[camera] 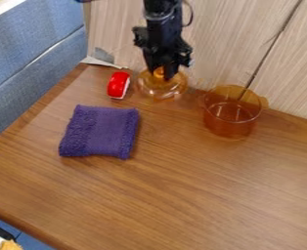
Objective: Open the pot
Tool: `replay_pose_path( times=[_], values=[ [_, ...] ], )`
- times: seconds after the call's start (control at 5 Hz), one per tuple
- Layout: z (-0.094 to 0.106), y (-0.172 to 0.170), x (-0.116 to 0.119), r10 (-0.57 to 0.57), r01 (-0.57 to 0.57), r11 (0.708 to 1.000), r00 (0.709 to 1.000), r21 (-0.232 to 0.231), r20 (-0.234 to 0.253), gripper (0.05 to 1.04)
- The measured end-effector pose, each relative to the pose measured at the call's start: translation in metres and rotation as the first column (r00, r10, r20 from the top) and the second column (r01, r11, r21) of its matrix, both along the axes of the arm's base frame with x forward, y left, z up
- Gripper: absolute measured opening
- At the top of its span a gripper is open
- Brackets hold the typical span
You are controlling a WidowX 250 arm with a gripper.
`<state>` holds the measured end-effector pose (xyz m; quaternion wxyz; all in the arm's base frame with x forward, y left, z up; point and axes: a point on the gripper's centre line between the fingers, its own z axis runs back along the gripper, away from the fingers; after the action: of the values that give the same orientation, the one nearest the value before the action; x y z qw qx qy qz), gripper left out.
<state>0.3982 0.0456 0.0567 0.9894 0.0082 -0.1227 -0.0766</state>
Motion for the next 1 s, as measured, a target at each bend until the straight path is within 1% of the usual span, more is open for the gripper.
replay_pose_path(
  times=[0.2, 0.4, 0.6, 0.8, 1.0],
  values=[
    [-0.019, 0.008, 0.002, 0.012, -0.012, 1.000, 0.999, 0.004, -0.039, 0.392],
    [-0.035, 0.010, 0.006, 0.007, -0.007, 1.000, 0.997, -0.001, -0.077, 0.392],
    [-0.045, 0.010, 0.009, -0.008, 0.007, 1.000, 0.995, -0.004, -0.099, 0.392],
    [-0.049, 0.008, 0.015, -0.018, 0.018, 1.000, 0.994, -0.003, -0.105, 0.392],
    [-0.049, 0.009, 0.018, -0.013, 0.013, 1.000, 0.994, 0.001, -0.109, 0.433]
  ],
)
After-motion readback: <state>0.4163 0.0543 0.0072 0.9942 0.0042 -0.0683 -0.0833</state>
